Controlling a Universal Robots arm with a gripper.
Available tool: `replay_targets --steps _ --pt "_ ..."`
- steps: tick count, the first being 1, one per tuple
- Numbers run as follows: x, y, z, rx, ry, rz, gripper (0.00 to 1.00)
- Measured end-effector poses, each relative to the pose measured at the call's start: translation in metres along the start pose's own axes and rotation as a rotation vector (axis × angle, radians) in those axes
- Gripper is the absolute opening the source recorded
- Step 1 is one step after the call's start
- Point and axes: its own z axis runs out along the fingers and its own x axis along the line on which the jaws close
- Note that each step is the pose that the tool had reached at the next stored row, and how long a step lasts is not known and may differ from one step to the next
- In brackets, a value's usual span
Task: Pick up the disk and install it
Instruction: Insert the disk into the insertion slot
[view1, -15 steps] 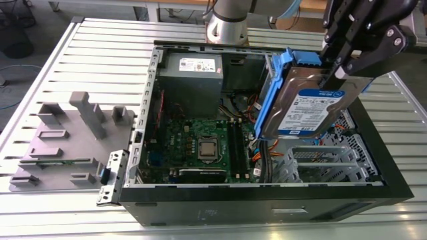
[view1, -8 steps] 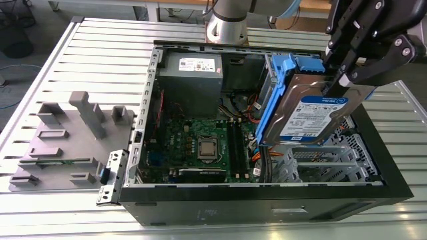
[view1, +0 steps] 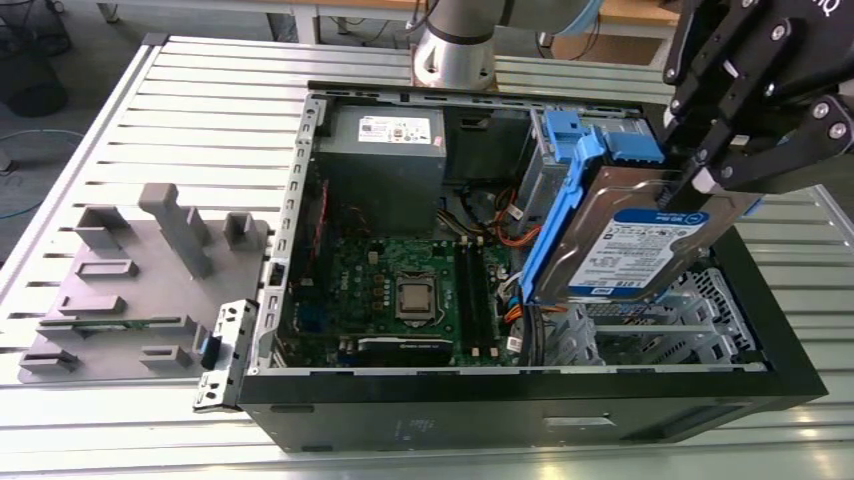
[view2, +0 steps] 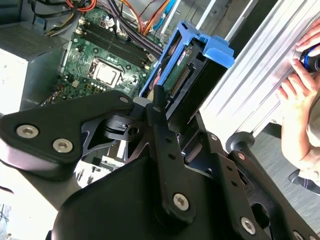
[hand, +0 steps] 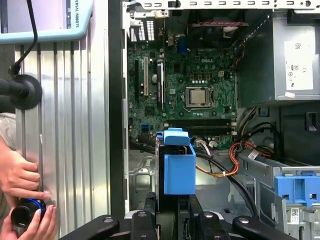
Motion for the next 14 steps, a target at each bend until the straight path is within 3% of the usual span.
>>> replay_targets --steps 9,14 --pt "-0.0003 -0.0295 0.0033 -0.006 0.0003 0.0 0.35" --pt "-0.0009 -0.0426 0.0056 -0.0086 0.0006 0.0 0.35"
